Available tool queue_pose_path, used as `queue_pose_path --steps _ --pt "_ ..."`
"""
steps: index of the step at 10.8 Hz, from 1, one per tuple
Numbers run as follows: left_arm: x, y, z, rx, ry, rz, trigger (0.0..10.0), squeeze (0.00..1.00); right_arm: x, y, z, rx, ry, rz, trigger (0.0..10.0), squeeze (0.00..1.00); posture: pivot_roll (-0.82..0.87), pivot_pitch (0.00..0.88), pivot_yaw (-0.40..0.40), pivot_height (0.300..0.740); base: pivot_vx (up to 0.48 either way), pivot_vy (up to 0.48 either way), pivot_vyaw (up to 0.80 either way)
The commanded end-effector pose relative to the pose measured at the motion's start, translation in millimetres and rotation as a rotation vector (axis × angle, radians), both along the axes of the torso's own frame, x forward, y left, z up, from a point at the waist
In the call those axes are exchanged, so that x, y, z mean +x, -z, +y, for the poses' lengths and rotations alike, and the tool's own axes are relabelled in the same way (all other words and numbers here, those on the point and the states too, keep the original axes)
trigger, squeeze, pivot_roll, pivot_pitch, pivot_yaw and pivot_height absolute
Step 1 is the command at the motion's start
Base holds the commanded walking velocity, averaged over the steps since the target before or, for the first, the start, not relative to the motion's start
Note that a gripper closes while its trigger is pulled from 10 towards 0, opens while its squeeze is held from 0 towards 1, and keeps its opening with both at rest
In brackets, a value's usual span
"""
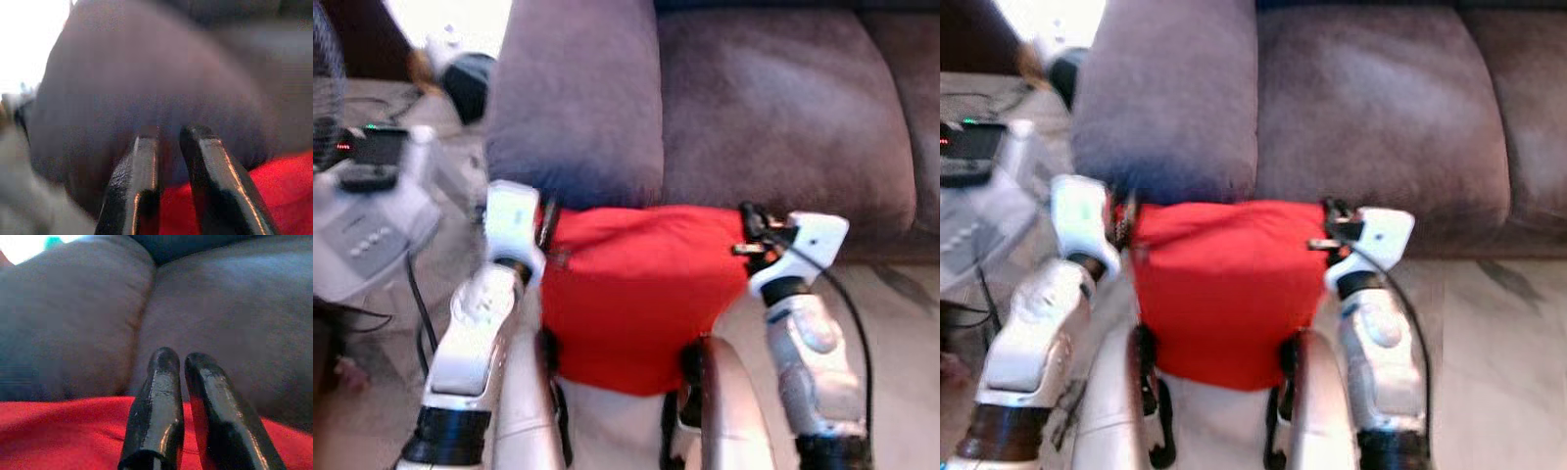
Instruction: Move the pillow to the sofa from floor
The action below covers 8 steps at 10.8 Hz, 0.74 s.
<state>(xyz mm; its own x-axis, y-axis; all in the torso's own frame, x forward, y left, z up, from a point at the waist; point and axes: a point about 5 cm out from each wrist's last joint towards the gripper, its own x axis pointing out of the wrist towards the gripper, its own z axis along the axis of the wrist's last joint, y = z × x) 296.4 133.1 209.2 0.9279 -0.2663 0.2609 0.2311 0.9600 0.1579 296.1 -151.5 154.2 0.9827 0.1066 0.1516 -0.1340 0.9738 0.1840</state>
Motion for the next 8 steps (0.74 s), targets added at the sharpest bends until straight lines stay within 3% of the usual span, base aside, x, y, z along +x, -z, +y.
queue_pose_path --steps 1,2,6,7,8 --pt "-10.4 8 -10.7 0.035 0.035 0.006 10.0 0.00 -7.7 1 3.6 0.004 0.011 0.007 10.0 0.00 0.06 0.198 0.000 0.572 0.000 0.000 0.00" --pt "-12.2 9 -10.2 0.031 0.032 0.007 10.0 0.00 -8.2 5 2.6 0.018 0.022 0.026 10.0 0.00 0.06 0.195 -0.002 0.572 0.000 0.000 0.00" --pt "-17.4 22 4.7 0.105 -0.006 0.056 10.0 0.00 -9.0 46 -34.6 -0.034 0.260 0.263 10.0 0.00 0.07 0.194 -0.014 0.572 0.000 0.000 0.00" --pt "-25.7 26 3.4 0.140 0.040 0.091 10.0 0.00 -16.7 63 -49.3 -0.038 0.347 0.364 10.0 0.00 0.07 0.202 -0.013 0.572 0.000 0.000 0.00" --pt "-33.1 14 0.0 0.128 0.084 0.026 10.0 0.00 -19.0 60 -55.5 -0.007 0.376 0.347 10.0 0.00 0.07 0.205 -0.012 0.572 0.000 0.000 0.00"
